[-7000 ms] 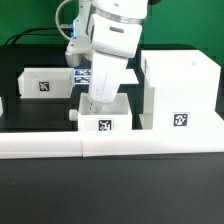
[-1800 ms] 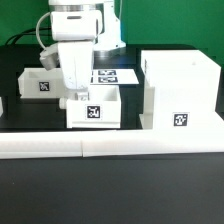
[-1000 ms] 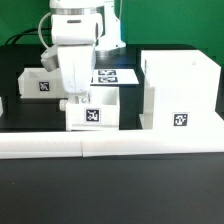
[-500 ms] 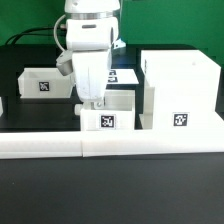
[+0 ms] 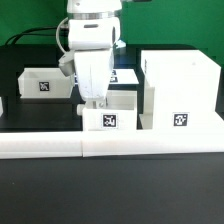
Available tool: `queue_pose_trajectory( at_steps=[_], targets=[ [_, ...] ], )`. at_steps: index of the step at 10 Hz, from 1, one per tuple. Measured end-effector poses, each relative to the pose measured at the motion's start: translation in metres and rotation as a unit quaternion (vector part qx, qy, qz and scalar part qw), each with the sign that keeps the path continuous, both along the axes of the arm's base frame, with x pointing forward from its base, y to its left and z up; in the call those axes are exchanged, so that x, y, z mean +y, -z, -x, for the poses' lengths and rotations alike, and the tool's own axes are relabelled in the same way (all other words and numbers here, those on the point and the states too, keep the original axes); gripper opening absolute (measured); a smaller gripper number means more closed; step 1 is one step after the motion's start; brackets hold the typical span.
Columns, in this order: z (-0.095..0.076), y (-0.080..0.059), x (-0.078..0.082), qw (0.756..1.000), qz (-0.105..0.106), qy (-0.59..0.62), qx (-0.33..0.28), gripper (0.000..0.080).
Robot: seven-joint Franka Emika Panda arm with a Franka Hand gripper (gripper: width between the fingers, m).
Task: Assemble drawer
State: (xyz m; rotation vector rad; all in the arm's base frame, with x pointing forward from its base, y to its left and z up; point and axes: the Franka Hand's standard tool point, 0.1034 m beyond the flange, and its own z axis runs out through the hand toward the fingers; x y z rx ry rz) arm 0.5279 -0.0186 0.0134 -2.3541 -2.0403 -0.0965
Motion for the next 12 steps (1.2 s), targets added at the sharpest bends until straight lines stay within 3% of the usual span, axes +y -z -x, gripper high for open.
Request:
queue_pose_trajectory(
  at_steps=[3,12],
  targets=[
    [-0.0031,-0.0024,0.0083,1.0,-0.003,0.002,0.01,0.0044],
    [-0.0054,-0.0019,0.0078,1.0,-0.003,0.002,-0.008,0.0044]
  ],
)
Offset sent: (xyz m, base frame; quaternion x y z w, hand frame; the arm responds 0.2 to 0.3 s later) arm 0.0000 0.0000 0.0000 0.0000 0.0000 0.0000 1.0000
